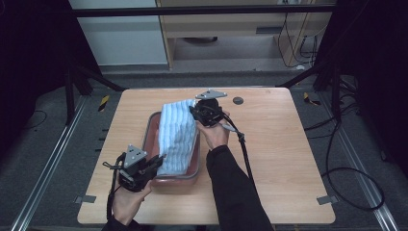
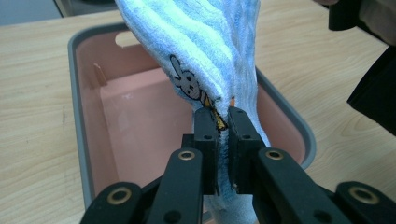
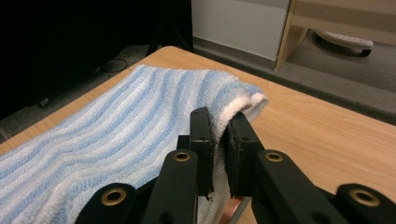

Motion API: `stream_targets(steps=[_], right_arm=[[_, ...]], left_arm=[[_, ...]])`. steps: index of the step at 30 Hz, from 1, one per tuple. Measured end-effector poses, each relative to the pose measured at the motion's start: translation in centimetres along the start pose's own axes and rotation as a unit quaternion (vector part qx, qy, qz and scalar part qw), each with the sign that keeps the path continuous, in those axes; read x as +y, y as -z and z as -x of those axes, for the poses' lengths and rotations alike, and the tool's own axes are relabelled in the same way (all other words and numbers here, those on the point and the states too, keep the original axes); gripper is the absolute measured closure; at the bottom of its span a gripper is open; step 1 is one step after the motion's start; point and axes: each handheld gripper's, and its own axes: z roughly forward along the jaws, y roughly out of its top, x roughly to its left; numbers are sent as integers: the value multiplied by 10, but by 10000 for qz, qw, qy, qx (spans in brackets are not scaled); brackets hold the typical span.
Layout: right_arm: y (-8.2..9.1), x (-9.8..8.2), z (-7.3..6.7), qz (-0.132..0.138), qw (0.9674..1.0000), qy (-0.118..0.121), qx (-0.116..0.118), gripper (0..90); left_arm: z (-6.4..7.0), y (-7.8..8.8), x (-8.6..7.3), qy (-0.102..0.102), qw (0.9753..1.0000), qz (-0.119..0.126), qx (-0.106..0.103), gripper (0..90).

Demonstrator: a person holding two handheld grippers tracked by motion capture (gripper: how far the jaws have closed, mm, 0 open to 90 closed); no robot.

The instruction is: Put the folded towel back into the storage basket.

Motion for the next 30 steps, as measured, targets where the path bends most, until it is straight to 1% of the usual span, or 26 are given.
stream_targets(steps=[1, 2, 4, 5, 7, 10, 11, 15, 18, 20, 21, 24, 28, 29, 30], right_arm=[[0, 0, 0, 0, 10000, 0, 0, 829], [-3, -3, -1, -36, 10000, -28, 5, 829], [-4, -4, 0, -52, 10000, 10, 4, 829], [-8, -7, -2, -124, 9999, 22, -3, 829], [-10, -8, -2, -140, 9999, 42, -6, 829], [-18, -15, -3, -241, 9997, 32, 0, 829], [-18, -15, -3, -241, 9997, 32, 0, 829], [-27, -22, -4, -369, 9993, 60, -9, 828], [-34, -28, -4, -431, 9990, 85, 1, 829], [-42, -33, -5, -513, 9986, 101, -5, 829], [-42, -33, -5, -513, 9986, 101, -5, 829], [-50, -37, -6, -566, 9983, 136, -10, 829], [-54, -39, -6, -592, 9981, 181, -23, 829], [-56, -40, -6, -595, 9980, 197, -30, 829], [-57, -40, -6, -604, 9980, 203, -37, 828]], left_arm=[[0, 0, 0, 0, 10000, 0, 0, 839], [0, -4, -3, -9, 10000, -49, 15, 838], [0, -6, -4, -14, 10000, -66, 24, 838], [0, -7, -4, -36, 9999, -118, 37, 839], [-1, -9, -6, 4, 9999, -122, 41, 838], [-3, -11, -8, 5, 9998, -185, 85, 838], [-4, -12, -9, 31, 9997, -221, 98, 838], [-9, -17, -13, 135, 9993, -332, 93, 838], [-12, -21, -15, 169, 9988, -428, 136, 838], [-15, -26, -18, 195, 9985, -488, 171, 837], [-15, -26, -18, 195, 9985, -488, 171, 837], [-19, -32, -20, 230, 9979, -567, 198, 837], [-23, -40, -24, 288, 9972, -660, 213, 835], [-23, -40, -24, 288, 9972, -660, 213, 835], [-24, -44, -25, 275, 9970, -694, 223, 834]])
